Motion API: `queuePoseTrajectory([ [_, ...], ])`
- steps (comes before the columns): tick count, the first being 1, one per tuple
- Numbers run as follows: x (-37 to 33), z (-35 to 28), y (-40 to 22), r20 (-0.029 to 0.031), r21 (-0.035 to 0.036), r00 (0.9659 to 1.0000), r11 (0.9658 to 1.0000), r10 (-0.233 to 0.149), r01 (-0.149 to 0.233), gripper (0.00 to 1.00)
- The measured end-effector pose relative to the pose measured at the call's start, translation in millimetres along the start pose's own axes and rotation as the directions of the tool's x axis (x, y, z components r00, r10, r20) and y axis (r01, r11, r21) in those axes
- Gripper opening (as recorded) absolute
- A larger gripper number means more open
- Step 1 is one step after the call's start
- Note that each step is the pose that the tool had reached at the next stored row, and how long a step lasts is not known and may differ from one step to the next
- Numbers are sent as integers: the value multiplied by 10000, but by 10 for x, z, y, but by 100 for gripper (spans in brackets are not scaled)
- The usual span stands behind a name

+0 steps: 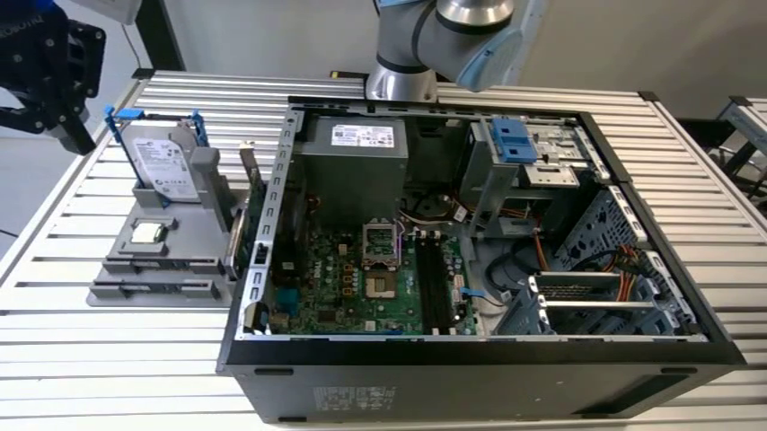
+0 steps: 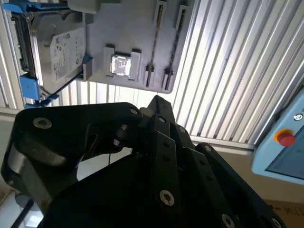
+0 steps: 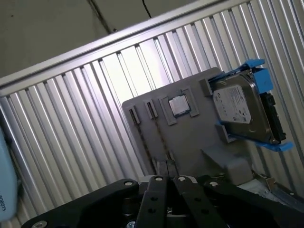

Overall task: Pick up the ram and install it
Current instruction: 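Pick up the ram and move it above insertion slot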

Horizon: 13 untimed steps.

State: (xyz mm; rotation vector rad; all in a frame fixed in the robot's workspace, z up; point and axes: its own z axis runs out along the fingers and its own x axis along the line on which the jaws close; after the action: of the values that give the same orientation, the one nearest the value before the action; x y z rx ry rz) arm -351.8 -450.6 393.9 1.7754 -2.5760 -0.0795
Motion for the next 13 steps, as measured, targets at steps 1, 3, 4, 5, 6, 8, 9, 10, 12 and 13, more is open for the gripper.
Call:
queuePoseTrajectory([
  [1, 0, 0, 0, -9, -3, 9998, 9998, -179, 179, 0],
  [3, 0, 0, 1, -26, -10, 9985, 9985, -542, 542, 0],
  [4, 0, 0, 1, -34, -15, 9974, 9974, -717, 717, 0],
  [5, 0, 0, 0, -43, -19, 9959, 9959, -907, 907, 0],
  [6, 0, 0, 0, -52, -23, 9940, 9940, -1091, 1091, 0],
  [8, 0, 0, 0, -68, -32, 9895, 9895, -1447, 1446, 0],
  [9, 0, 0, 1, -77, -37, 9867, 9867, -1624, 1624, 0],
  [10, 0, 0, 1, -85, -42, 9836, 9836, -1801, 1801, 0],
  [12, 0, 0, 0, -101, -53, 9763, 9764, -2160, 2159, 0],
  [13, 0, 0, 0, -109, -58, 9721, 9721, -2344, 2344, 0],
])
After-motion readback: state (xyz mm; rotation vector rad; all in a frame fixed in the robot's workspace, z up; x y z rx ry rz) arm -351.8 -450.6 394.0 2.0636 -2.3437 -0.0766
